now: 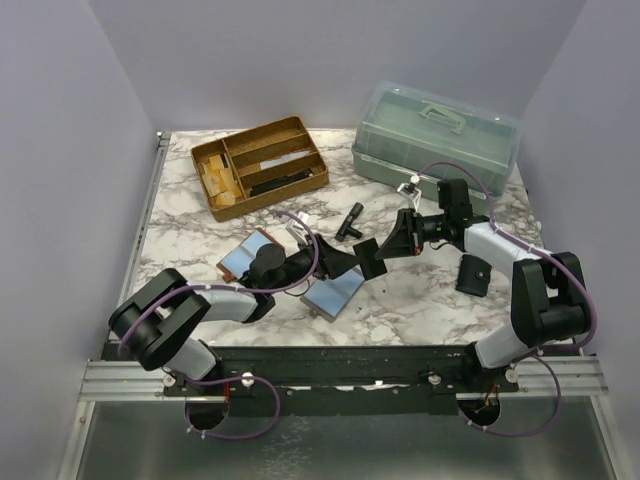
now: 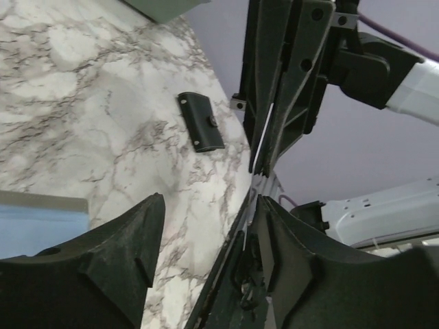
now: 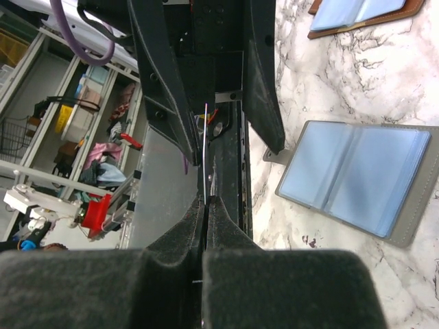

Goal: Take the credit cards out of the card holder
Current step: Place the credit card in the storage box.

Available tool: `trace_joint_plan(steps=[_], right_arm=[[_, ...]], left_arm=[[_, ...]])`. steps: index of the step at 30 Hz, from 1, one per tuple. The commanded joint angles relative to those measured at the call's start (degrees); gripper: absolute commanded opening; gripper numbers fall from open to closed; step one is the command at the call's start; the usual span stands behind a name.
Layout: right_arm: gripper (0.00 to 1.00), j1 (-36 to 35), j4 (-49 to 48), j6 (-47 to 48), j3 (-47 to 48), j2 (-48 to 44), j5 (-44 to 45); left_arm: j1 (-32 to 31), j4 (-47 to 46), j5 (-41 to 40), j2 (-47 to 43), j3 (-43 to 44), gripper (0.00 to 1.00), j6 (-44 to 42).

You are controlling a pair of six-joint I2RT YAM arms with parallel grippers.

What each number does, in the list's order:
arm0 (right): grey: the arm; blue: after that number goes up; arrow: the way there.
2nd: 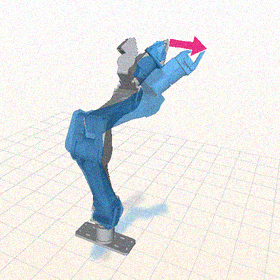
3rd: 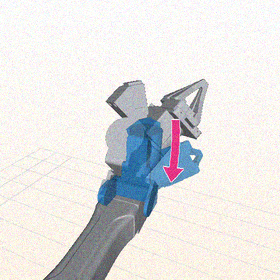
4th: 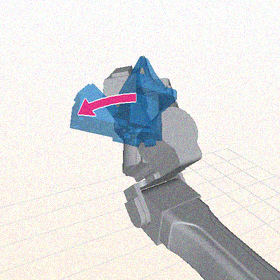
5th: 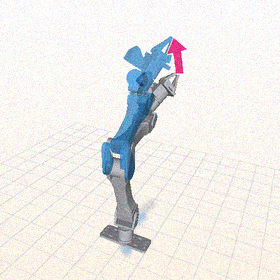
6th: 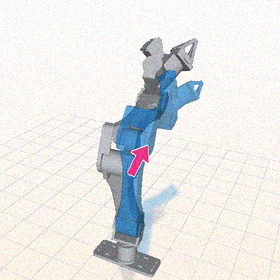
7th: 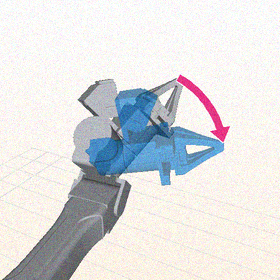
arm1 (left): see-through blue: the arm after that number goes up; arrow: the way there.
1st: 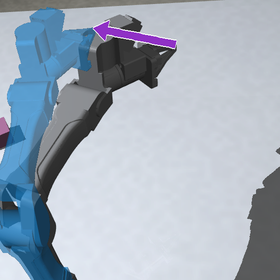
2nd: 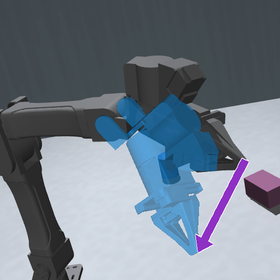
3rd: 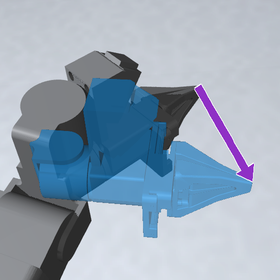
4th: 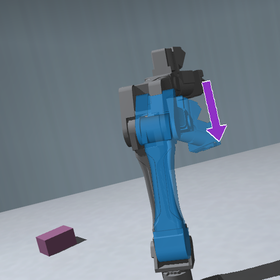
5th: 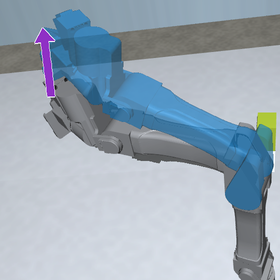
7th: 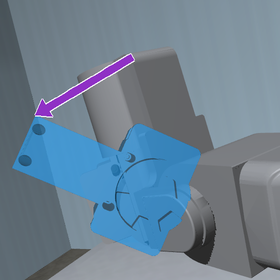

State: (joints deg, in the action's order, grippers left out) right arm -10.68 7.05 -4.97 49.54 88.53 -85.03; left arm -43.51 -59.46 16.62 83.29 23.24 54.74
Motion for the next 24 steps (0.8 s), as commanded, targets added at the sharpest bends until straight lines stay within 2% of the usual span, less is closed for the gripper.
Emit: trace_joint_plan(steps=[1,4,9,12,13,14,17,19,20,22,24], right_arm=[[0.0,0.04,-1.86,-1.31,-0.83,0.98,-2.12],[0.0,0.06,-1.99,-1.36,-0.81,0.86,-1.93],[0.0,0.04,-2.04,-1.52,-0.85,0.69,-1.24],[0.0,0.04,-1.76,-1.09,-0.86,0.47,-0.33],[0.03,0.04,-1.14,-0.52,-0.65,0.43,0.18],[0.11,0.04,-0.17,0.32,-0.33,0.35,0.85],[0.41,0.04,5.07,4.14,2.41,-0.1,4.84],[0.54,0.58,10.83,9.02,4.93,-0.67,8.56],[0.6,1.55,11.9,9.35,5.06,-1.4,9.83],[0.69,3.83,9.35,7.34,3.36,-3.9,11.48],[0.76,5.27,7.81,6.87,2.17,-6.88,14.68]], left_arm=[[-0.49,-12.47,4.22,4.57,2.13,0.56,3.58],[-0.65,-15.44,5.41,7.1,3.03,0.43,4.88],[-0.62,-20.71,7.93,10.83,3.9,0.0,7.4],[-0.59,-21.62,8.04,11.46,3.56,0.0,7.97],[-0.57,-21.6,7.81,11.23,3.17,0.0,7.75],[-0.22,-21.54,7.47,10.9,2.74,0.0,7.4],[2.34,-18.21,7.69,8.55,1.16,0.0,6.74],[6.22,-9.21,8.52,4.88,0.79,0.0,5.29],[8.31,-1.89,9.01,2.14,1.48,0.0,2.71],[11.5,21.16,6.43,-4.92,6.11,0.0,-6.73],[12.71,44.16,-3.24,-9.99,14.15,0.0,-18.29]])
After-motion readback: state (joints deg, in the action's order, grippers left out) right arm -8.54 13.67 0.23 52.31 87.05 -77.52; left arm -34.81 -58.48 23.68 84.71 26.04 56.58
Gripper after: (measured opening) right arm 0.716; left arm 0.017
